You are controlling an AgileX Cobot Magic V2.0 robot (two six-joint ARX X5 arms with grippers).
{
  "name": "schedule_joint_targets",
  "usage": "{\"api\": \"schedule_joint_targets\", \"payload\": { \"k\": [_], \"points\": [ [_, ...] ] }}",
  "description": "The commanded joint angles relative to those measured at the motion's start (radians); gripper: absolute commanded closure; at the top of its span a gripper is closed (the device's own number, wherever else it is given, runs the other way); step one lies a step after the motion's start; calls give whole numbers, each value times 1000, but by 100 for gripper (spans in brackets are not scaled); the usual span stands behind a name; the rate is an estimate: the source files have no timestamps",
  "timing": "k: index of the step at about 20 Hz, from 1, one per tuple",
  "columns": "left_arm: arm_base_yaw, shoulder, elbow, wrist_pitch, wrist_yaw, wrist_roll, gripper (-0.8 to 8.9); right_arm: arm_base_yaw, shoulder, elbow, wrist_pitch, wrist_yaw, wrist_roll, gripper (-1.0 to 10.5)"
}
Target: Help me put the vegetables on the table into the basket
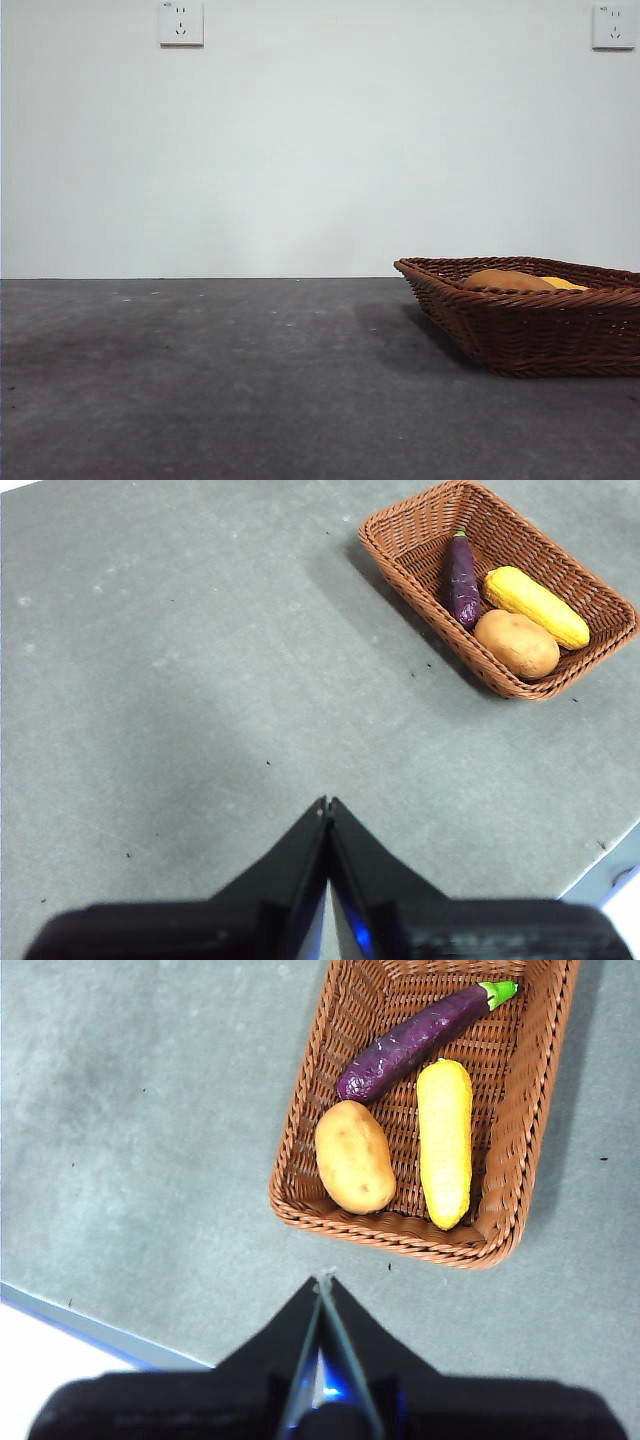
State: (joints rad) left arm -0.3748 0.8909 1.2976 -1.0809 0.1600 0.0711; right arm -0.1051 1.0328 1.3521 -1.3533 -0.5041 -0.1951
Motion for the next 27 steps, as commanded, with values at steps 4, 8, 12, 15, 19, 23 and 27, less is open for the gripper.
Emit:
{"api": "schedule_joint_targets", "payload": {
  "k": [4,8,12,15,19,23,27],
  "points": [
    [3,0,-2,4,3,12,817,1,-1,-3,-21,-1,-9,946],
    [3,0,-2,3,3,11,817,1,-1,-3,-21,-1,-9,946],
    [3,7,-2,35,-4,45,817,1,-1,-3,-21,-1,-9,946],
    [4,5,-2,109,-62,45,817,1,-1,-3,-21,-1,-9,946],
    [39,-22,-2,251,-192,75,817,1,-1,-3,-21,0,-9,946],
    [228,-129,-42,415,-106,162,817,1,-1,-3,-21,0,-9,946],
    [376,-301,-216,565,-82,197,817,1,-1,-3,-21,0,-9,946]
  ]
}}
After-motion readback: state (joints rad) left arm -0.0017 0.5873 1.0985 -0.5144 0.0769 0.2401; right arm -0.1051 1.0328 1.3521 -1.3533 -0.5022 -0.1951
